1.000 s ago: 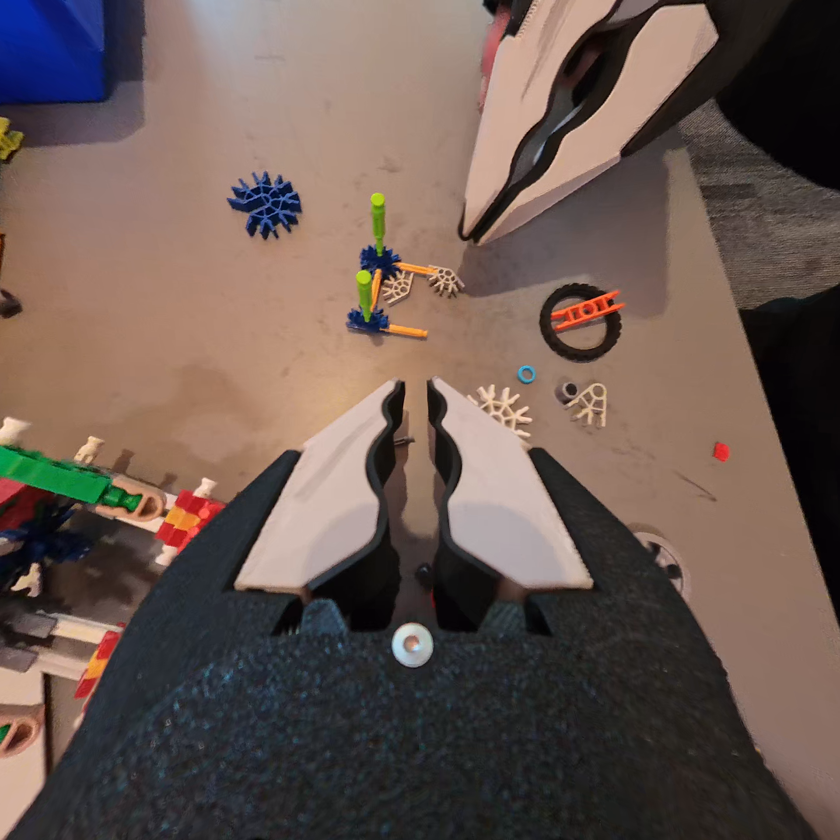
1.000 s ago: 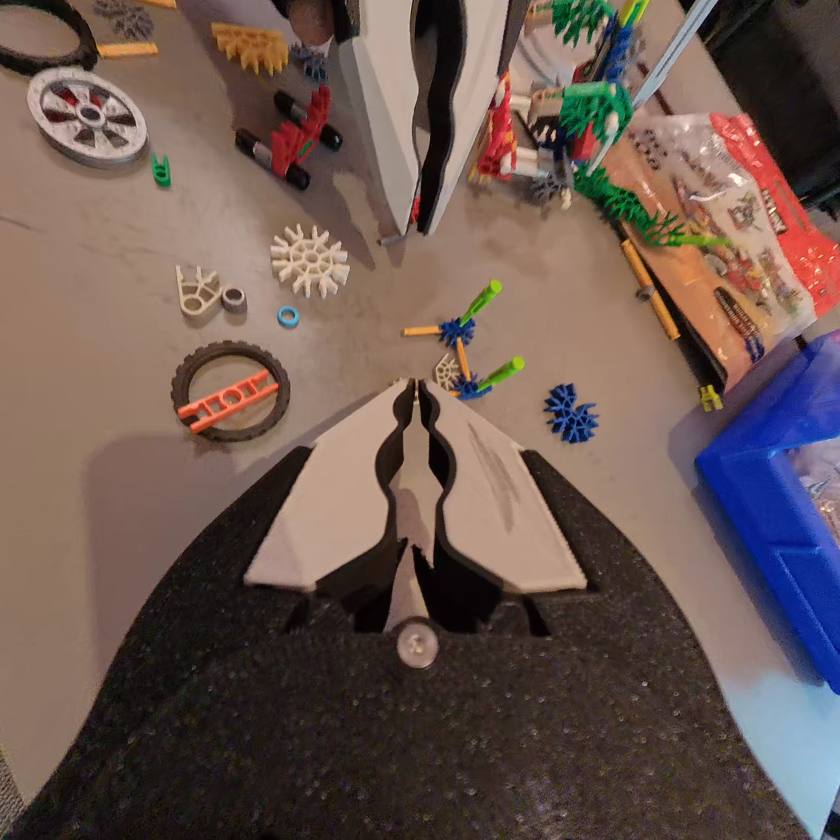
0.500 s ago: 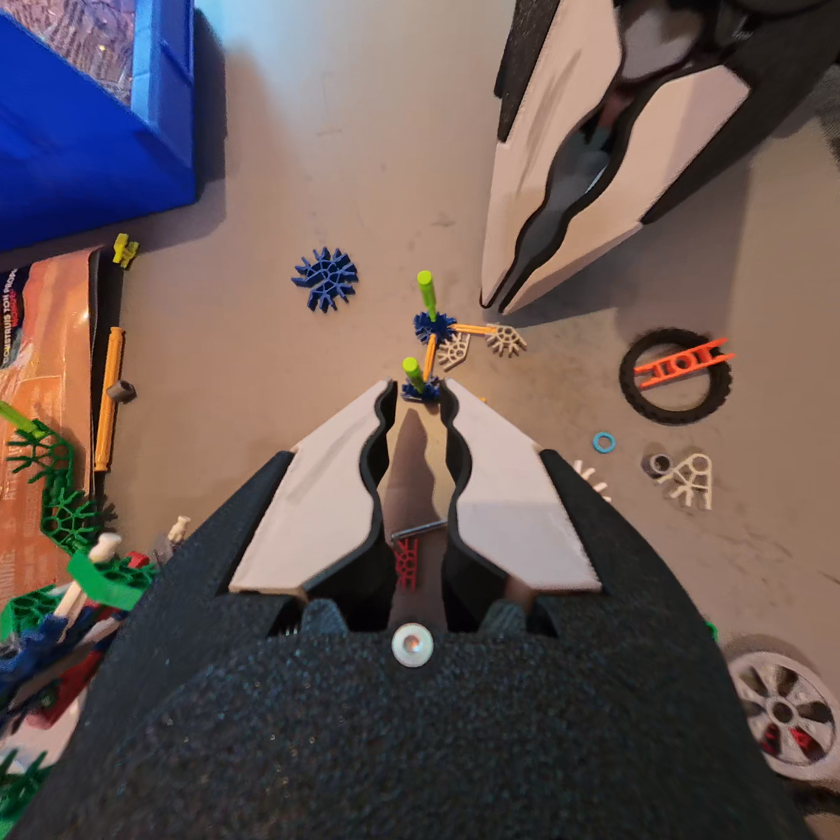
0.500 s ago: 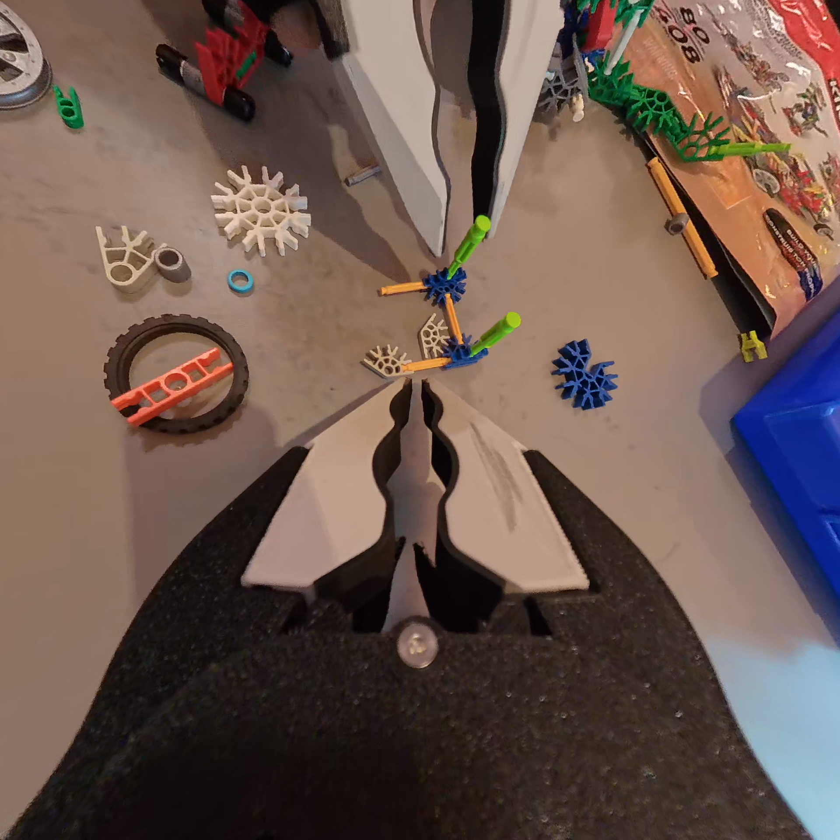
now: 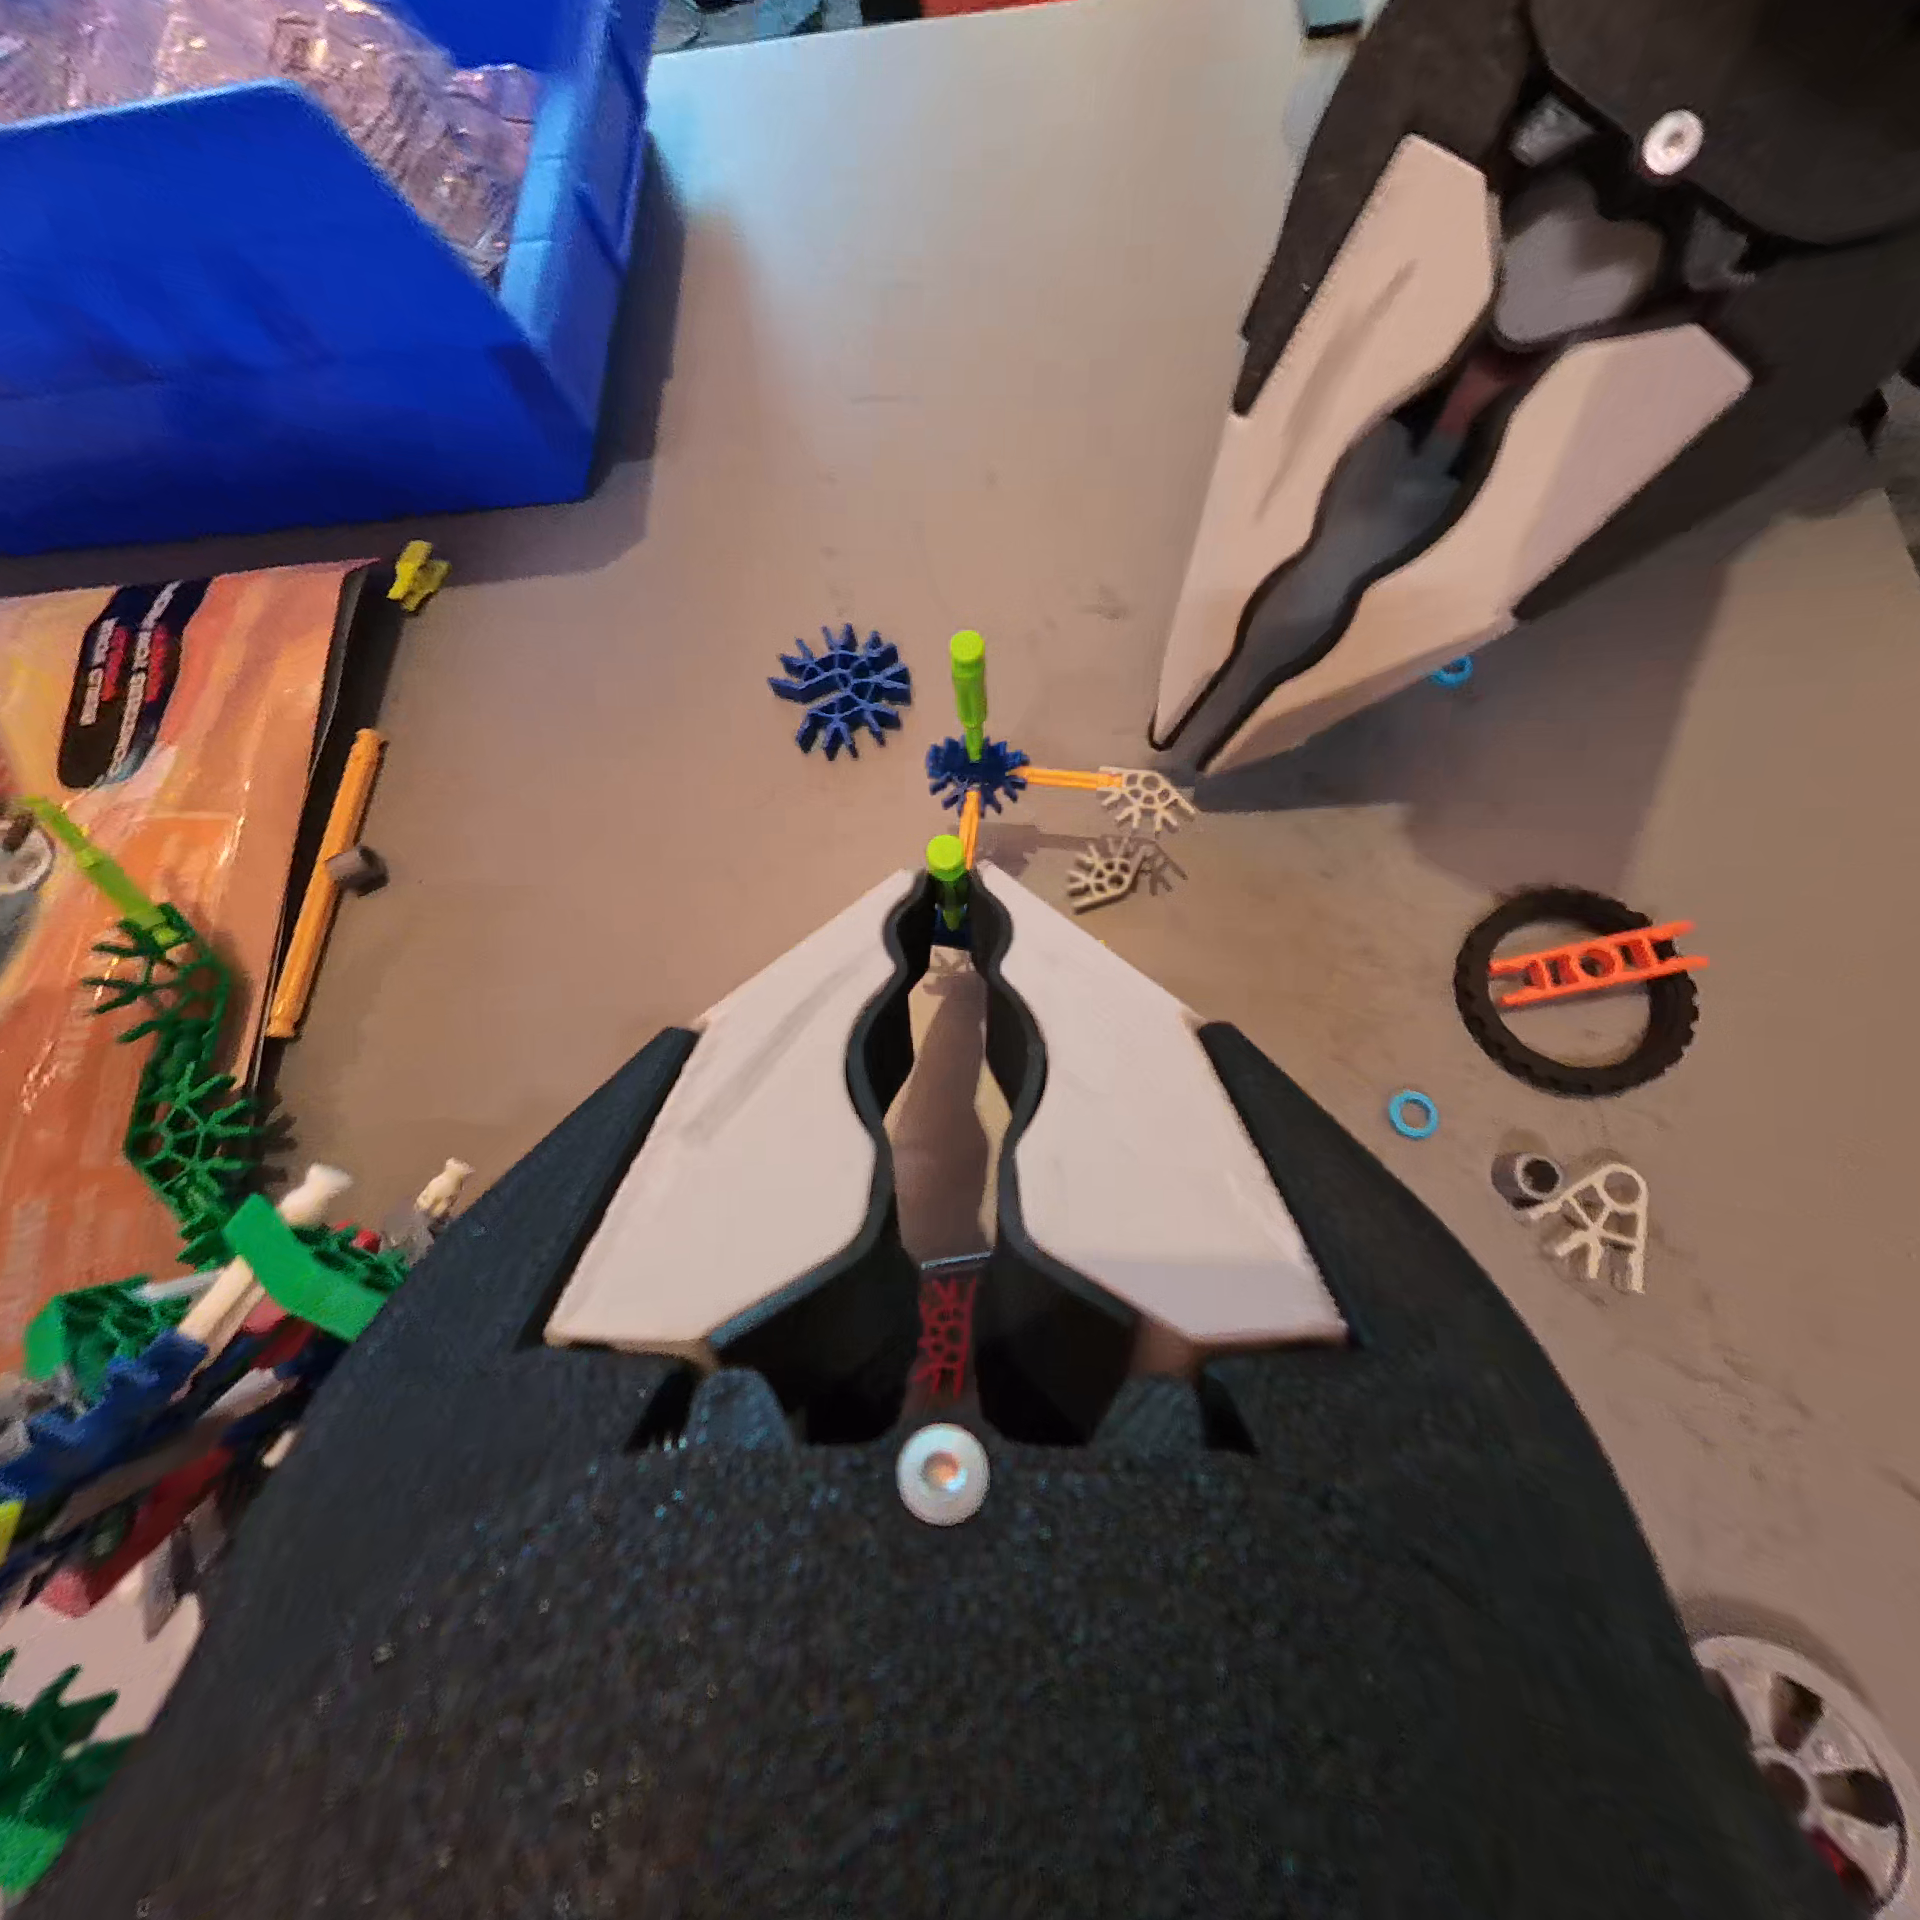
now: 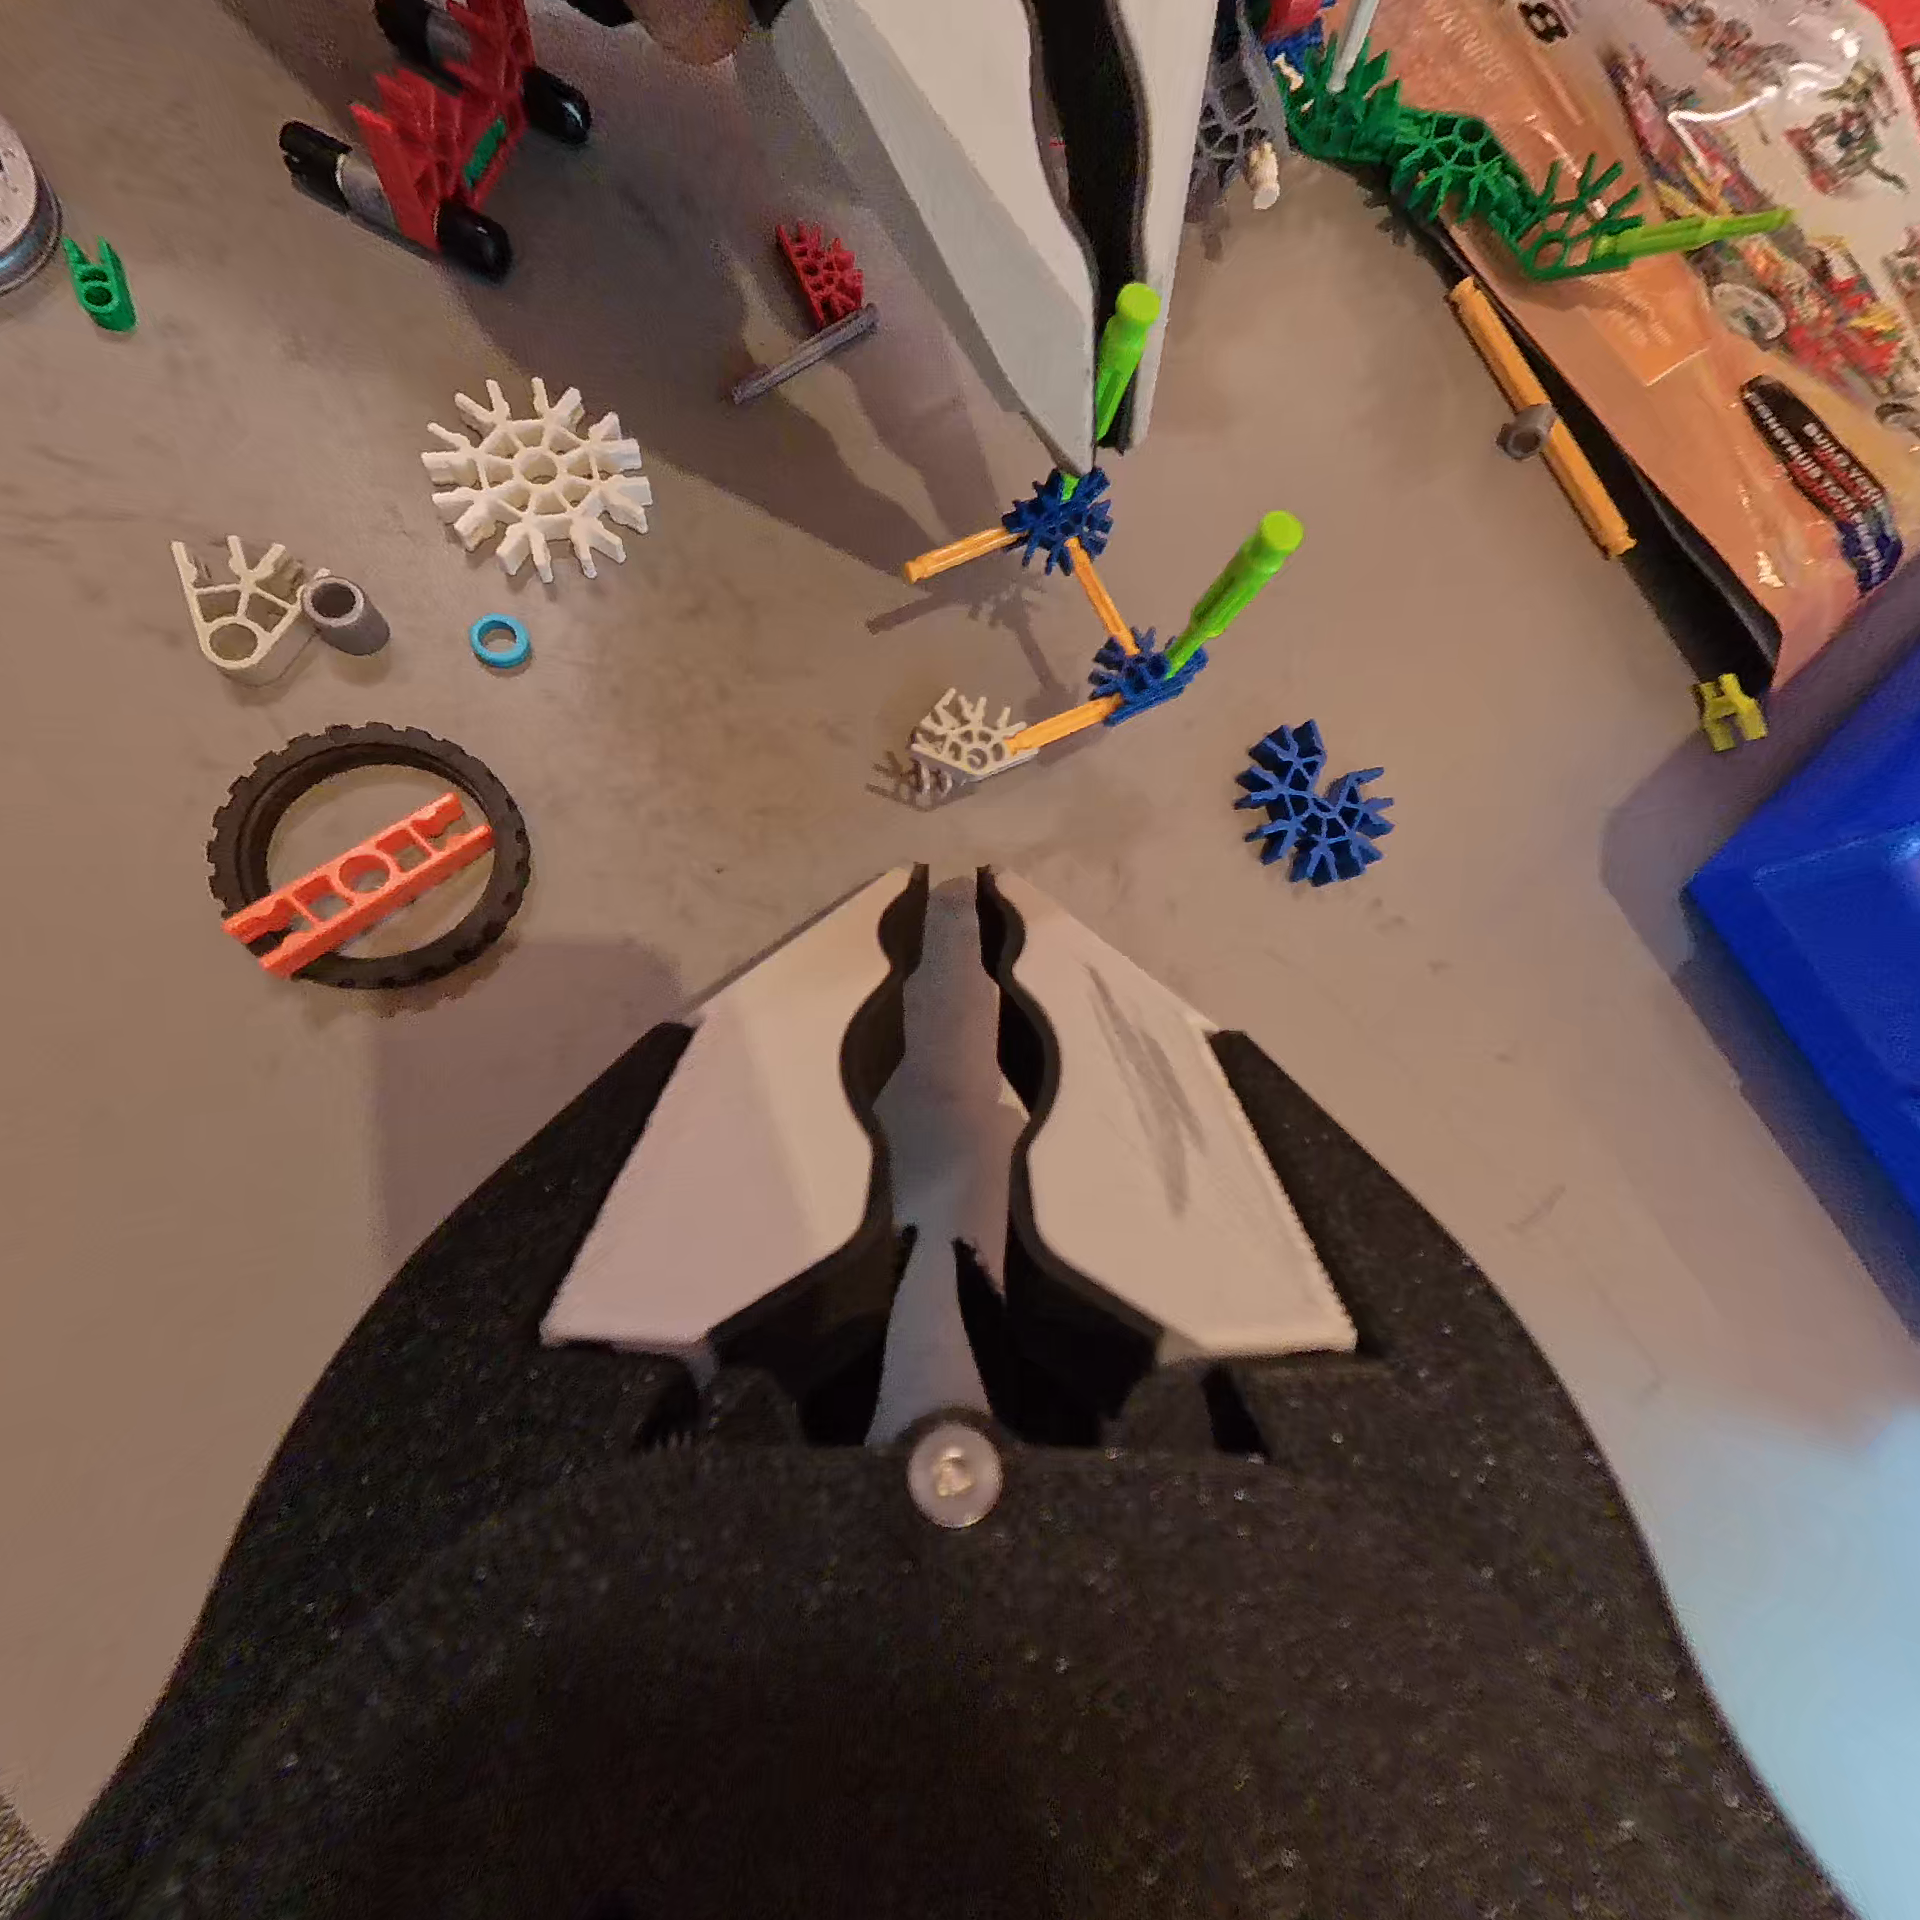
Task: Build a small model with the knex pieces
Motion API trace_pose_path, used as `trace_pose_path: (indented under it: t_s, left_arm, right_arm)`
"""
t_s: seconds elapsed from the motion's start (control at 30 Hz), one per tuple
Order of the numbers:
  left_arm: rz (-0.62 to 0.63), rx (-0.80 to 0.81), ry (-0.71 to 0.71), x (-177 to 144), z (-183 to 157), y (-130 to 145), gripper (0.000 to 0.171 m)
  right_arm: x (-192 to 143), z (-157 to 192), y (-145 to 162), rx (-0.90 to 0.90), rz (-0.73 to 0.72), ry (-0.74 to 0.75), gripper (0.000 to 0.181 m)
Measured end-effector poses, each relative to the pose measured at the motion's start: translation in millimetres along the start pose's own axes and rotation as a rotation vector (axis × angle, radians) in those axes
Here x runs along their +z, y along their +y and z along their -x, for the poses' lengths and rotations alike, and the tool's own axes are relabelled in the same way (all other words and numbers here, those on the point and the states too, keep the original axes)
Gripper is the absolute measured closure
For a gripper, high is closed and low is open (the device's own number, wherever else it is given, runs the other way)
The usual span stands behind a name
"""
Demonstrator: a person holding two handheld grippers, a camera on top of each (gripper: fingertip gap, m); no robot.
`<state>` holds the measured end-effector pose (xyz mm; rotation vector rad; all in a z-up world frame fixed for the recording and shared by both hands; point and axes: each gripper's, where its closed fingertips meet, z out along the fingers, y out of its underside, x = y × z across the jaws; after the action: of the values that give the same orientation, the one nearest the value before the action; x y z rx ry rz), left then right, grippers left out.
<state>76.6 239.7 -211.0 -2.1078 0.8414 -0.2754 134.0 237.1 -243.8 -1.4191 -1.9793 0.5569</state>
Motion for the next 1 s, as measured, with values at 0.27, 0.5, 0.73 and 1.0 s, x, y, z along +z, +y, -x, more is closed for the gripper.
trace_pose_path:
  t_s: [0.27,0.5,0.73,1.0]
  left_arm:
    - [0.051,-0.102,-0.085,5.8,9.6,14.4,0.168]
    - [0.057,-0.162,-0.097,6.8,11.9,16.2,0.168]
    - [0.05,-0.165,-0.131,5.3,15.8,16.7,0.168]
    - [0.075,-0.154,-0.141,8.2,13.7,20.2,0.168]
  right_arm:
    - [15.5,10.5,-8.7,0.029,0.027,-0.051,0.167]
    - [22.0,26.6,-20.9,0.054,0.035,-0.107,0.167]
    - [19.3,16.8,-26.6,0.101,0.019,-0.041,0.162]
    - [33.3,18.1,-31.3,0.102,0.041,-0.025,0.162]
